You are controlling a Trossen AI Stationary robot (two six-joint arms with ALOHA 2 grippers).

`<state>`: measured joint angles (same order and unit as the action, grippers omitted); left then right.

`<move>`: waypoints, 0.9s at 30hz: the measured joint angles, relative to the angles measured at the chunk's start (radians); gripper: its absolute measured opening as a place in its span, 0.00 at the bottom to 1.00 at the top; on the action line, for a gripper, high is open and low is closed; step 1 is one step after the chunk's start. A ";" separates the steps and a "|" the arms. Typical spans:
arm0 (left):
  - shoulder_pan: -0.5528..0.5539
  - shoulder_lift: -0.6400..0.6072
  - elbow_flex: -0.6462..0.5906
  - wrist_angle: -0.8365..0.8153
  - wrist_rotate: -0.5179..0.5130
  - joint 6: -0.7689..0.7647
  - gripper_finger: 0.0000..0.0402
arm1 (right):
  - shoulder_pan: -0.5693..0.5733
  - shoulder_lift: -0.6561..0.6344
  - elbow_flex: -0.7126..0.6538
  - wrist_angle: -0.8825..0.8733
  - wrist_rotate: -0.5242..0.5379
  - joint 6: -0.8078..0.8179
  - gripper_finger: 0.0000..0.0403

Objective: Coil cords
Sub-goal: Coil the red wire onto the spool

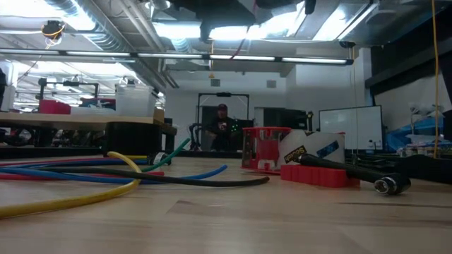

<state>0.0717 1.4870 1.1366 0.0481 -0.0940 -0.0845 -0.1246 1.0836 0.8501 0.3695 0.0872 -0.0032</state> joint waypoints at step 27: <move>-0.047 0.059 -0.002 -0.369 -0.118 -0.179 0.14 | 0.000 -0.020 0.003 -0.026 0.035 -0.031 0.01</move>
<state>0.0248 1.5455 1.1351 -0.3208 -0.2123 -0.2633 -0.1249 1.0639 0.8528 0.3440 0.1219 -0.0345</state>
